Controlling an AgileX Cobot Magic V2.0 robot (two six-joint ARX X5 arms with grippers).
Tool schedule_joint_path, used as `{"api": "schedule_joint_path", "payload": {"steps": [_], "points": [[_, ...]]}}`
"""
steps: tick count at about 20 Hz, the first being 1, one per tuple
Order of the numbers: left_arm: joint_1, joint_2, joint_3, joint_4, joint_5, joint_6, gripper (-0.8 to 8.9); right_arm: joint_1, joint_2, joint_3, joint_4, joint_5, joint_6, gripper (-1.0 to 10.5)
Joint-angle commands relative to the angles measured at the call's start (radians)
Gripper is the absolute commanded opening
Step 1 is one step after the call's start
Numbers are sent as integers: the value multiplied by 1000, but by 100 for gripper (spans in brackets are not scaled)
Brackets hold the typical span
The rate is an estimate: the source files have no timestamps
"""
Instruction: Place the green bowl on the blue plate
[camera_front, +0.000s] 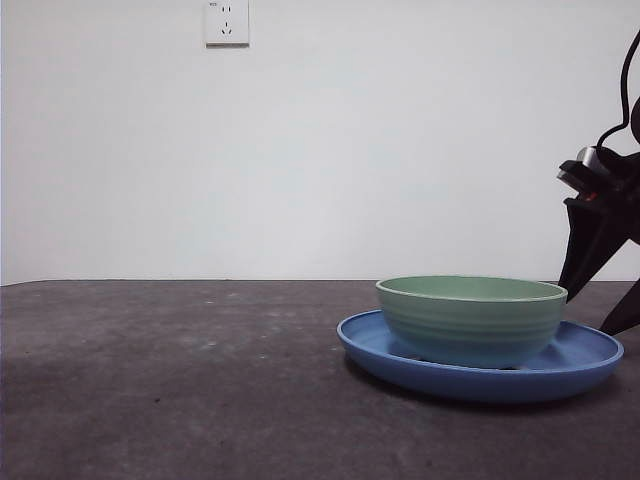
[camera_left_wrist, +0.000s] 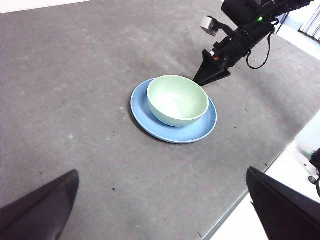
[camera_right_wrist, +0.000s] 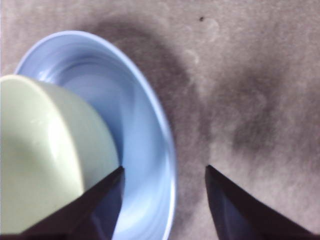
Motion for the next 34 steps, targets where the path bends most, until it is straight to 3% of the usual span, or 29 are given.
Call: {"api": "schedule_joint_path", "payload": {"steps": [1,7,13,24,29,34], "points": [[-6,4,7,10,2,-2,563,0,30,18,16,-4,-14,203],[-6,4,7,10,2,-2,563,23,78,18,24,-6,-13,198],[-6,4,7,10,2,-2,563,32,85,18,14,5,-13,11],[-6,4,7,10,2,-2,563,54,84,176,-140,5,-10,11],[-6,4,7,10,2,-2,563,173,84,208,-131,13,41,11],[-6,4,7,10,2,-2,563,333,87,208,-28,61,145,11]]}}
